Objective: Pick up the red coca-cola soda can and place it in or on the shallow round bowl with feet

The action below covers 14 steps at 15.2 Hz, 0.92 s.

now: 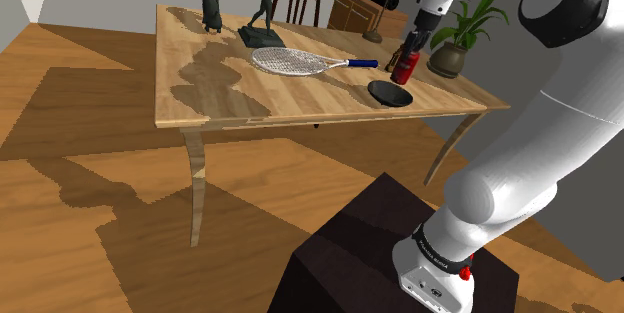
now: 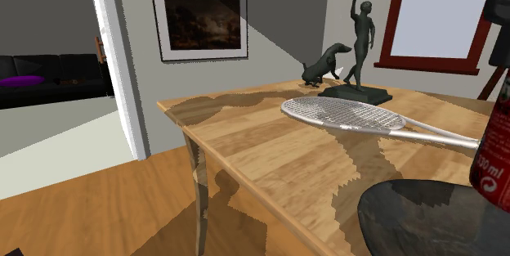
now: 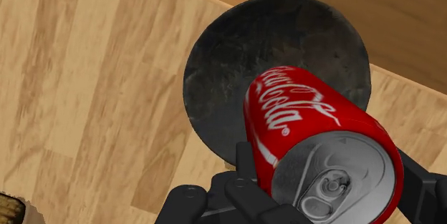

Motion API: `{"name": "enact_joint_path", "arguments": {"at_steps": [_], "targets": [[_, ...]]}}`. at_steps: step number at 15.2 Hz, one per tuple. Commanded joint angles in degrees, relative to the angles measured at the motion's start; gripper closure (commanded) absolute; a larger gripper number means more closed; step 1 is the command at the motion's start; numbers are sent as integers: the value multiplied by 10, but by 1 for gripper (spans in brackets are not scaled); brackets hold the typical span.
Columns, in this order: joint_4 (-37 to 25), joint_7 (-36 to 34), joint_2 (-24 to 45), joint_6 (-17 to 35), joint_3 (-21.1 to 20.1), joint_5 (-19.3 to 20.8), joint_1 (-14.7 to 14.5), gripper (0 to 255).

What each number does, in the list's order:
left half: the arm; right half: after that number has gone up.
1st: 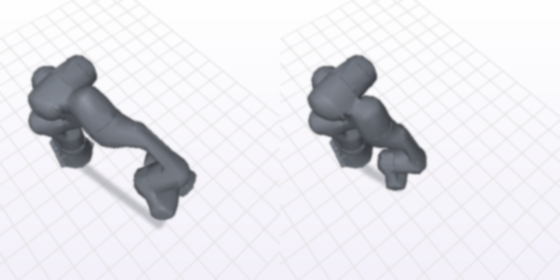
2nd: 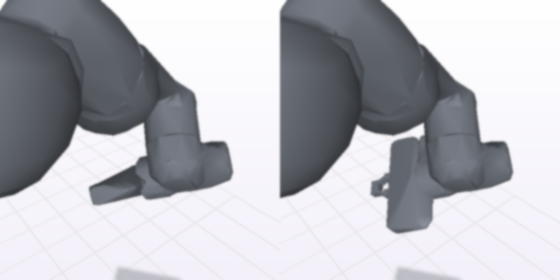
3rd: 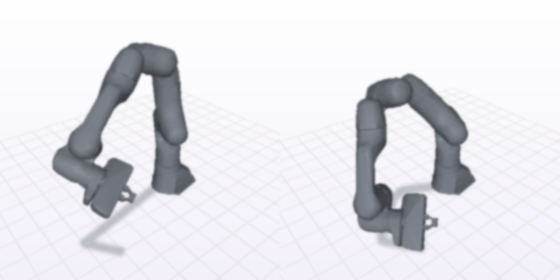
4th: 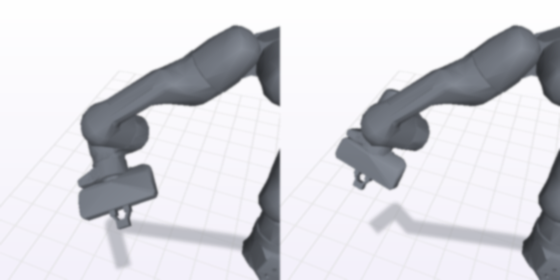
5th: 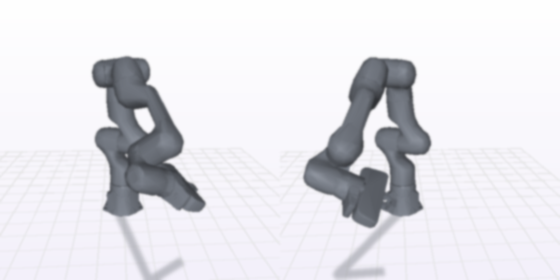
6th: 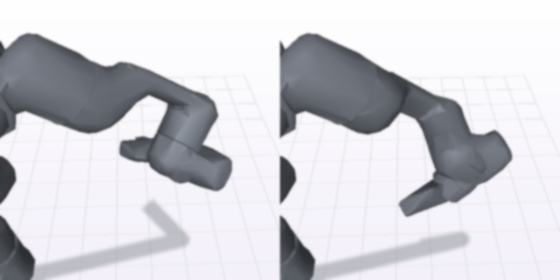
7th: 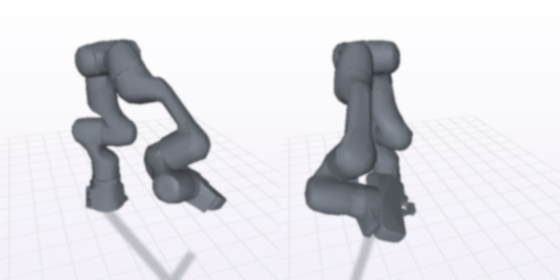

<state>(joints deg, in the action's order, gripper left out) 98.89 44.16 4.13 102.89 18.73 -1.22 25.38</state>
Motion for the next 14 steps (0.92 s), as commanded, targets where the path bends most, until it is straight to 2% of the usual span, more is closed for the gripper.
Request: {"name": "enact_joint_path", "arguments": {"at_steps": [1, 8, 14], "targets": [[18, -1, -2, 16, -1, 1, -1, 255], [67, 0, 4, 72, -1, -2, -1, 255], [67, 0, 4, 72, -1, -2, -1, 255]]}}
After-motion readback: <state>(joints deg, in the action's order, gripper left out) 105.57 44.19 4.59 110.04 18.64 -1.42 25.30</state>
